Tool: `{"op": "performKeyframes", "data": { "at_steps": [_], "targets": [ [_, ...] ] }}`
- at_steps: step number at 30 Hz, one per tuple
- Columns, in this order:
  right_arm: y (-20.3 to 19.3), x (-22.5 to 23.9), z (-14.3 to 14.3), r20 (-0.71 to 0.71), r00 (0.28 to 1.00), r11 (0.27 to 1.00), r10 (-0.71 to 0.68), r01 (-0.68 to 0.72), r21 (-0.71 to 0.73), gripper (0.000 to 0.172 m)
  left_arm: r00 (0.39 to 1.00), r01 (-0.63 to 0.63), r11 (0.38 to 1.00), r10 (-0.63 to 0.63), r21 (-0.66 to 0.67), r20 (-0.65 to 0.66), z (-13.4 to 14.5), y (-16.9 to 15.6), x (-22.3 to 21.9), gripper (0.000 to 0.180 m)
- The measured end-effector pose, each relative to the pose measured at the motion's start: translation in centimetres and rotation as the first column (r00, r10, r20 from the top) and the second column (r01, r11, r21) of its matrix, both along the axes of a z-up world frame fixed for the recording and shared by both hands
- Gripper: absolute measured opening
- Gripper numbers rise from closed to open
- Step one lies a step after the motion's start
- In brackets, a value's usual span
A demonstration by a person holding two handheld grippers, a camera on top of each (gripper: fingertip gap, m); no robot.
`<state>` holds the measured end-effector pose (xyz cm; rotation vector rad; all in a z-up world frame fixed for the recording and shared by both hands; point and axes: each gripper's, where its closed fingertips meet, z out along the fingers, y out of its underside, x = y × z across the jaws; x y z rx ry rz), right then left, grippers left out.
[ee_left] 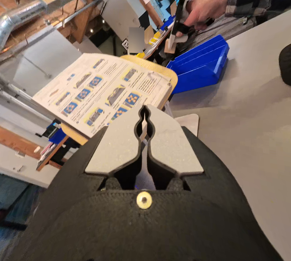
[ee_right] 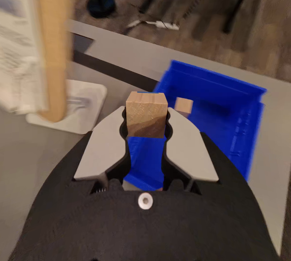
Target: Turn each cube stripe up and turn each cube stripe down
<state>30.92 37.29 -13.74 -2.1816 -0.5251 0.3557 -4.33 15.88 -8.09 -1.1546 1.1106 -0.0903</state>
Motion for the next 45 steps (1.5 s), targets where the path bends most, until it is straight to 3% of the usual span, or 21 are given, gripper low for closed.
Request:
{"op": "performKeyframes", "data": {
  "at_steps": [5, 10, 15, 17, 19, 23, 26, 29, 34, 37, 39, 41, 45],
  "targets": [
    [7.0, 8.7, -8.3, 0.245, 0.951, 0.949, -0.188, 0.240, -0.204, 0.046, 0.990, -0.140, 0.988, 0.140, -0.057, -0.018, -1.7, 2.7, -3.2, 0.000],
    [10.0, 12.4, -15.7, 0.430, 0.881, 0.858, -0.197, 0.367, -0.359, 0.046, 0.976, -0.216, 0.971, 0.211, -0.104, -0.051, -3.2, 3.8, -5.9, 0.000],
    [11.0, 13.2, -19.5, 0.489, 0.855, 0.790, -0.172, 0.416, -0.450, 0.046, 0.961, -0.274, 0.953, 0.266, -0.125, -0.081, -4.0, 4.1, -7.9, 0.000],
    [10.8, 13.1, -20.0, 0.498, 0.853, 0.766, -0.158, 0.424, -0.483, 0.071, 0.958, -0.285, 0.947, 0.274, -0.148, -0.085, -4.3, 4.4, -8.5, 0.000],
    [10.9, 12.9, -18.4, 0.495, 0.850, 0.790, -0.180, 0.425, -0.443, 0.072, 0.950, -0.312, 0.936, 0.301, -0.162, -0.089, -4.4, 5.0, -9.4, 0.005],
    [10.3, 11.2, -11.2, 0.403, 0.884, 0.899, -0.237, 0.357, -0.253, 0.064, 0.921, -0.389, 0.905, 0.378, -0.173, -0.092, -4.0, 7.3, -12.3, 0.015],
    [7.4, 9.1, -6.6, 0.388, 0.899, 0.953, -0.204, 0.273, -0.131, 0.063, 0.883, -0.470, 0.856, 0.453, -0.216, -0.127, -4.4, 10.6, -15.1, 0.033],
    [3.9, 6.4, -3.9, 0.377, 0.915, 0.984, -0.143, 0.174, -0.049, 0.061, 0.863, -0.502, 0.820, 0.454, -0.275, -0.222, -6.2, 14.2, -17.4, 0.043],
    [-1.2, 2.0, -3.0, 0.394, 0.918, 0.999, -0.040, 0.038, 0.013, 0.057, 0.821, -0.563, 0.708, 0.419, -0.427, -0.388, -11.5, 20.6, -20.5, 0.060],
    [-3.2, 0.0, -3.3, 0.392, 0.920, 1.000, 0.013, -0.022, 0.017, 0.056, 0.741, -0.632, 0.664, 0.368, -0.399, -0.562, -15.2, 23.7, -22.2, 0.064],
    [-4.3, -1.1, -3.5, 0.382, 0.923, 0.998, 0.047, -0.056, 0.011, 0.055, 0.682, -0.644, 0.673, 0.290, -0.364, -0.671, -17.0, 25.2, -23.1, 0.068],
    [-4.9, -1.7, -3.5, 0.382, 0.922, 0.997, 0.067, -0.078, 0.013, 0.055, 0.632, -0.607, 0.734, 0.212, -0.306, -0.745, -17.7, 26.6, -23.3, 0.066],
    [-5.9, -2.4, -3.4, 0.364, 0.927, 0.994, 0.092, -0.104, 0.013, 0.054, 0.547, -0.540, 0.774, 0.026, -0.329, -0.837, -19.8, 28.1, -23.3, 0.069]
  ]
}}
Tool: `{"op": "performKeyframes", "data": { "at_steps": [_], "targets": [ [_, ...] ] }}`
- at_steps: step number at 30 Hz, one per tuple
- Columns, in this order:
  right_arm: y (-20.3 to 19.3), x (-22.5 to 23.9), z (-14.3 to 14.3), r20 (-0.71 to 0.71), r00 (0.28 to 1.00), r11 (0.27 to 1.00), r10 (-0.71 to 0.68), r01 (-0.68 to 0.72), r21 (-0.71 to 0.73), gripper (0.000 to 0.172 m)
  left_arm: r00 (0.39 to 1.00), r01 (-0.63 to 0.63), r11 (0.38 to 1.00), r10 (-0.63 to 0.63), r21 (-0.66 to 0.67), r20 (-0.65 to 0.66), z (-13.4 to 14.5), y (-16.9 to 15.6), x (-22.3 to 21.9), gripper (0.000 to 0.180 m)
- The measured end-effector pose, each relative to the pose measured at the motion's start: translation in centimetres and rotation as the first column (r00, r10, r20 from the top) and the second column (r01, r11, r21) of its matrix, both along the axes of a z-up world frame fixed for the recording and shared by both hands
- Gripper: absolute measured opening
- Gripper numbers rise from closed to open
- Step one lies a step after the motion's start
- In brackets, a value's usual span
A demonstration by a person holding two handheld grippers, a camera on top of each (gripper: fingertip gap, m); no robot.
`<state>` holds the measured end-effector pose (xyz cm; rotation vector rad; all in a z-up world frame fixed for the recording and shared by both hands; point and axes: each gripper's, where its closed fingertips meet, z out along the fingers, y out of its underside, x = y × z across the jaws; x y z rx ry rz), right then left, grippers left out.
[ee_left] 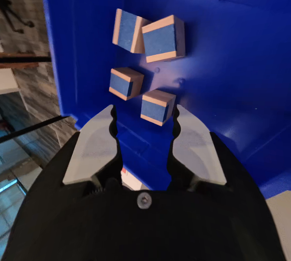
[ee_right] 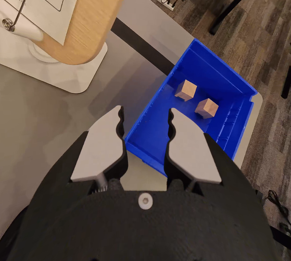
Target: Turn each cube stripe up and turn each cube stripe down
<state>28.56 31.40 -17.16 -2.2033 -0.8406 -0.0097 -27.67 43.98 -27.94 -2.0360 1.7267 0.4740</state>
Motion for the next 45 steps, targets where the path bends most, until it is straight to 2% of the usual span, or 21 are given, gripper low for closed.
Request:
{"op": "performKeyframes", "data": {
  "at_steps": [5, 9, 11, 13, 16, 18, 20, 22, 26, 28, 30, 33, 37, 39, 42, 43, 45],
  "targets": [
    [-0.6, -0.1, -0.2, -0.017, 1.000, 1.000, 0.010, -0.010, 0.000, 0.054, 0.990, 0.024, 0.984, -0.048, -0.178, -0.130, -3.1, 0.0, -0.8, 0.073],
    [-0.8, -0.7, -0.3, -0.026, 0.999, 0.999, 0.033, -0.033, 0.003, 0.054, 0.976, -0.019, 0.967, -0.037, -0.253, -0.216, -5.0, 0.0, -1.8, 0.059],
    [-0.8, -0.8, -0.2, -0.024, 0.999, 0.999, 0.035, -0.035, 0.010, 0.054, 0.977, -0.036, 0.972, -0.015, -0.231, -0.215, -5.3, 0.5, -1.9, 0.048],
    [-1.0, -0.9, 0.0, -0.025, 0.999, 0.999, 0.041, -0.040, 0.014, 0.054, 0.987, -0.075, 0.968, 0.037, -0.239, -0.159, -5.1, 0.6, -1.8, 0.048],
    [-1.8, -1.8, 0.8, -0.057, 0.996, 0.997, 0.074, -0.072, 0.031, 0.054, 0.995, -0.073, 0.988, 0.062, -0.137, -0.078, -2.9, 0.7, -1.7, 0.048],
    [-2.8, -3.2, 1.7, -0.118, 0.986, 0.993, 0.119, -0.115, 0.039, 0.054, 0.997, -0.069, 0.997, 0.070, -0.033, 0.028, 0.1, -0.1, -1.0, 0.048],
    [-4.2, -5.7, 2.8, -0.233, 0.952, 0.980, 0.199, -0.194, 0.045, 0.054, 0.981, -0.070, 0.995, 0.055, 0.073, 0.186, 3.7, -2.0, 0.4, 0.047],
    [-5.9, -9.1, 4.1, -0.395, 0.870, 0.953, 0.295, -0.301, 0.048, 0.054, 0.940, -0.067, 0.979, -0.003, 0.193, 0.342, 8.0, -4.9, 2.2, 0.047],
    [-8.2, -15.3, 5.4, -0.606, 0.688, 0.887, 0.399, -0.457, 0.065, 0.057, 0.796, -0.093, 0.914, -0.170, 0.394, 0.581, 15.8, -12.3, 6.7, 0.047],
    [-9.9, -18.7, 6.0, -0.715, 0.559, 0.831, 0.420, -0.554, 0.055, 0.059, 0.723, -0.090, 0.874, -0.272, 0.478, 0.634, 18.6, -16.2, 9.3, 0.046],
    [-11.4, -21.8, 6.8, -0.798, 0.439, 0.779, 0.414, -0.623, 0.062, 0.060, 0.662, -0.057, 0.846, -0.366, 0.530, 0.655, 20.1, -19.9, 12.5, 0.047],
    [-13.5, -25.6, 7.5, -0.875, 0.304, 0.713, 0.378, -0.698, 0.066, 0.064, 0.617, -0.017, 0.791, -0.474, 0.612, 0.628, 21.1, -24.4, 17.0, 0.047],
    [-15.9, -29.2, 7.8, -0.944, 0.161, 0.634, 0.288, -0.771, 0.062, 0.069, 0.559, 0.026, 0.719, -0.586, 0.694, 0.586, 21.4, -28.5, 22.2, 0.046],
    [-17.0, -29.9, 8.1, -0.972, 0.085, 0.589, 0.220, -0.806, 0.062, 0.072, 0.563, 0.043, 0.689, -0.615, 0.724, 0.552, 21.1, -29.7, 24.0, 0.046],
    [-18.0, -30.6, 8.1, -0.983, 0.049, 0.554, 0.176, -0.830, 0.058, 0.073, 0.547, 0.066, 0.664, -0.649, 0.745, 0.530, 20.8, -30.9, 26.1, 0.046],
    [-18.4, -30.6, 8.4, -0.986, 0.020, 0.539, 0.165, -0.839, 0.074, 0.070, 0.538, 0.079, 0.666, -0.655, 0.742, 0.531, 20.5, -31.2, 26.6, 0.046],
    [-19.4, -30.1, 9.3, -0.986, -0.055, 0.495, 0.159, -0.860, 0.128, 0.045, 0.513, 0.075, 0.690, -0.646, 0.720, 0.565, 20.1, -31.2, 27.4, 0.047]
  ]
}}
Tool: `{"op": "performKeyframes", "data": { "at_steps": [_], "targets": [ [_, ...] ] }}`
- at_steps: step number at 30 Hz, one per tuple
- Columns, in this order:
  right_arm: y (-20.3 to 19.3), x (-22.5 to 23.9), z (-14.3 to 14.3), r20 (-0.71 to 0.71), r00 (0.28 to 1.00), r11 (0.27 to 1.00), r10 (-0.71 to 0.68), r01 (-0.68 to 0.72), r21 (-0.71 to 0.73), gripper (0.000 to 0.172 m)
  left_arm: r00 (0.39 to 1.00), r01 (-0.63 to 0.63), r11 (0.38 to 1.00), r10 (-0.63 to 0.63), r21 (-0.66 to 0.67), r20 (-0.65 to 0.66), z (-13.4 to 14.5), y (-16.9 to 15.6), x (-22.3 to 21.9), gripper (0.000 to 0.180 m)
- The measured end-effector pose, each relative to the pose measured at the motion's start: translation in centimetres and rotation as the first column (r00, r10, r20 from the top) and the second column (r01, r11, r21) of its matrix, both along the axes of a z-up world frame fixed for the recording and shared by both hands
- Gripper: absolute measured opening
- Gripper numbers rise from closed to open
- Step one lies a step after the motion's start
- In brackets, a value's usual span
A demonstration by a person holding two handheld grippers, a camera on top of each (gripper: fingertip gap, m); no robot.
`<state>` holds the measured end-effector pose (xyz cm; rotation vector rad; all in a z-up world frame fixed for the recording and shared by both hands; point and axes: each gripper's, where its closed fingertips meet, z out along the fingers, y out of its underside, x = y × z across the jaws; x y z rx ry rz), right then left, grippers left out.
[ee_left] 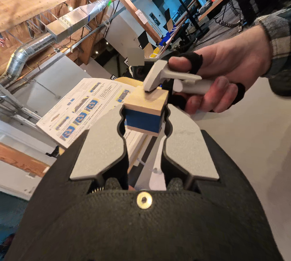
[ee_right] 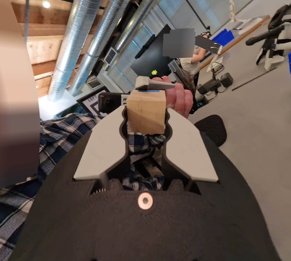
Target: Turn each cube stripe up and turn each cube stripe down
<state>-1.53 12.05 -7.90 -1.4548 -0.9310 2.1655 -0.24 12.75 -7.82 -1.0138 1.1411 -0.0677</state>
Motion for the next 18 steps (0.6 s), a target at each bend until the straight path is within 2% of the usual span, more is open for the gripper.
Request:
{"op": "performKeyframes", "data": {
  "at_steps": [5, 7, 9, 11, 13, 15, 17, 18],
  "targets": [
    [0.5, 1.6, -0.9, 0.106, 0.992, 0.995, -0.062, 0.053, 0.079, 0.045, 1.000, 0.013, 0.999, -0.014, -0.044, -0.002, -0.9, 0.3, 0.8, 0.049],
    [2.3, 3.9, -0.8, 0.168, 0.974, 0.981, -0.155, 0.131, 0.146, 0.045, 1.000, -0.001, 0.998, 0.001, -0.057, 0.009, -0.7, 0.7, 0.2, 0.050],
    [5.9, 7.6, -0.7, 0.245, 0.914, 0.930, -0.325, 0.262, 0.256, 0.045, 0.999, -0.027, 0.997, 0.028, -0.071, 0.020, -0.4, 1.4, -1.2, 0.033],
    [9.9, 12.5, -1.0, 0.342, 0.792, 0.842, -0.505, 0.366, 0.395, 0.045, 0.999, -0.037, 0.995, 0.038, -0.096, 0.013, -0.5, 2.0, -2.6, 0.002],
    [13.9, 17.9, -1.6, 0.437, 0.612, 0.738, -0.659, 0.412, 0.534, 0.045, 0.996, -0.079, 0.989, 0.084, -0.124, 0.034, -0.7, 3.1, -4.2, 0.000],
    [17.8, 23.7, -3.3, 0.542, 0.378, 0.661, -0.750, 0.393, 0.640, 0.045, 0.991, -0.125, 0.978, 0.131, -0.165, 0.026, -1.2, 4.3, -5.6, 0.000],
    [20.9, 28.9, -5.8, 0.633, 0.150, 0.638, -0.760, 0.356, 0.683, 0.045, 0.985, -0.159, 0.969, 0.170, -0.191, 0.042, -1.5, 5.2, -6.8, 0.000],
    [22.1, 30.9, -7.2, 0.672, 0.069, 0.649, -0.737, 0.347, 0.677, 0.045, 0.979, -0.185, 0.961, 0.198, -0.206, 0.045, -1.7, 5.8, -7.4, 0.000]
  ]
}}
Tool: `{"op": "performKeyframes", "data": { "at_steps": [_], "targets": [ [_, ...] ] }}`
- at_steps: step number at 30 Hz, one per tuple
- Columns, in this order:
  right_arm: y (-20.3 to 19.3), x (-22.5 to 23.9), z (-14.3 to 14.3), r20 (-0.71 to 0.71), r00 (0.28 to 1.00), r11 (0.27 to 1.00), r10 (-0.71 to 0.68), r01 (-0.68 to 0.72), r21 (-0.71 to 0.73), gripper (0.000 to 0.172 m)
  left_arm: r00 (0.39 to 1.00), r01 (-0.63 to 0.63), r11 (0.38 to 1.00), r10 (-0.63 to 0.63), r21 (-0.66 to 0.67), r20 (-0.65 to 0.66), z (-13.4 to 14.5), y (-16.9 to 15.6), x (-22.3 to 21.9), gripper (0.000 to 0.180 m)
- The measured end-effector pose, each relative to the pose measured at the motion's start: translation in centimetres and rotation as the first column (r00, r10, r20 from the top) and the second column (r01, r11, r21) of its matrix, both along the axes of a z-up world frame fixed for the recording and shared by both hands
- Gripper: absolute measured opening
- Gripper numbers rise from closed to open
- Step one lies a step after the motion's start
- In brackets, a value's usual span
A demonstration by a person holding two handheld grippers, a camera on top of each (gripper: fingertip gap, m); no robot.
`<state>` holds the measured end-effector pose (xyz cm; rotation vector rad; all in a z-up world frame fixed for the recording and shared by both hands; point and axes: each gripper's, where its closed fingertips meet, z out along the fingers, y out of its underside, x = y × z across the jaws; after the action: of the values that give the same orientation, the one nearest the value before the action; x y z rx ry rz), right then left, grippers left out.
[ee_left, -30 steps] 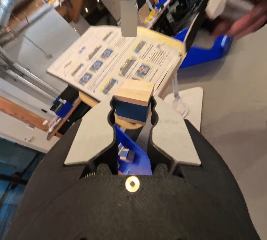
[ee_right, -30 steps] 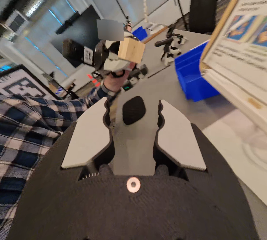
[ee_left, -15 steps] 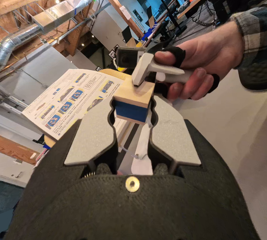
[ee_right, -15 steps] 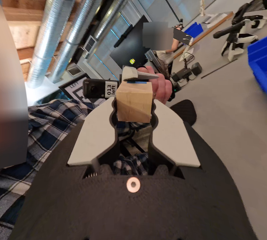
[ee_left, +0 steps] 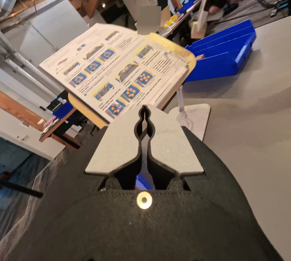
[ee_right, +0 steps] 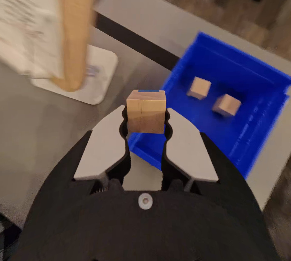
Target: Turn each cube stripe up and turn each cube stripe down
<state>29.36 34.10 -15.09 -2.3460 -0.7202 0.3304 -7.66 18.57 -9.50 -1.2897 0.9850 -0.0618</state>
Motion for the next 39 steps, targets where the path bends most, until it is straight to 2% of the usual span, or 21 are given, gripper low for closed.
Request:
{"op": "performKeyframes", "data": {
  "at_steps": [3, 8, 11, 14, 15, 16, 17, 19, 23, 27, 31, 33, 35, 39],
  "targets": [
    [2.8, 3.4, -4.8, 0.076, 0.992, 0.986, -0.099, 0.108, -0.125, 0.045, 0.999, -0.054, 0.997, 0.053, -0.049, -0.012, -1.1, 1.6, -1.4, 0.000],
    [5.3, 5.5, -12.9, 0.239, 0.959, 0.941, -0.152, 0.214, -0.260, 0.046, 0.994, -0.097, 0.990, 0.092, -0.105, -0.053, -2.9, 2.9, -2.5, 0.000],
    [5.9, 6.1, -16.1, 0.316, 0.937, 0.916, -0.149, 0.251, -0.312, 0.045, 0.990, -0.122, 0.986, 0.112, -0.115, -0.091, -3.7, 3.2, -3.3, 0.000],
    [6.6, 6.5, -17.8, 0.344, 0.924, 0.902, -0.166, 0.283, -0.326, 0.045, 0.986, -0.149, 0.979, 0.136, -0.141, -0.100, -4.3, 3.6, -4.2, 0.000],
    [6.5, 6.5, -18.0, 0.348, 0.923, 0.898, -0.164, 0.286, -0.335, 0.057, 0.985, -0.155, 0.977, 0.142, -0.145, -0.099, -4.4, 3.7, -4.6, 0.000],
    [6.4, 6.7, -17.9, 0.365, 0.917, 0.896, -0.160, 0.290, -0.336, 0.073, 0.984, -0.163, 0.976, 0.151, -0.144, -0.094, -4.4, 3.9, -4.9, 0.000],
    [6.4, 6.7, -17.3, 0.359, 0.919, 0.901, -0.163, 0.287, -0.326, 0.076, 0.981, -0.180, 0.973, 0.168, -0.143, -0.094, -4.4, 4.2, -5.5, 0.001],
    [6.6, 6.6, -15.0, 0.304, 0.931, 0.921, -0.201, 0.285, -0.265, 0.074, 0.975, -0.216, 0.967, 0.205, -0.134, -0.090, -4.2, 5.0, -6.8, 0.001],
    [5.6, 6.3, -9.8, 0.238, 0.946, 0.959, -0.220, 0.254, -0.122, 0.066, 0.948, -0.310, 0.940, 0.294, -0.145, -0.123, -4.3, 8.7, -10.4, 0.032],
    [3.2, 5.3, -7.7, 0.226, 0.959, 0.980, -0.172, 0.190, -0.059, 0.062, 0.925, -0.345, 0.916, 0.294, -0.206, -0.242, -6.4, 13.9, -13.1, 0.048],
    [0.9, 3.9, -5.9, 0.188, 0.972, 0.990, -0.140, 0.140, 0.014, 0.059, 0.897, -0.327, 0.900, 0.199, -0.289, -0.395, -10.3, 18.9, -14.6, 0.053],
    [-0.1, 3.1, -5.2, 0.158, 0.980, 0.992, -0.122, 0.117, 0.041, 0.057, 0.887, -0.279, 0.901, 0.108, -0.334, -0.450, -12.2, 21.0, -14.7, 0.056],
    [-0.8, 2.3, -4.6, 0.144, 0.984, 0.994, -0.103, 0.095, 0.059, 0.057, 0.892, -0.226, 0.876, 0.010, -0.427, -0.451, -14.1, 22.5, -14.2, 0.060],
    [-1.7, 1.2, -4.3, 0.127, 0.989, 0.995, -0.073, 0.063, 0.079, 0.055, 0.837, -0.250, 0.814, -0.091, -0.525, -0.540, -18.8, 24.8, -13.6, 0.068]
  ]
}}
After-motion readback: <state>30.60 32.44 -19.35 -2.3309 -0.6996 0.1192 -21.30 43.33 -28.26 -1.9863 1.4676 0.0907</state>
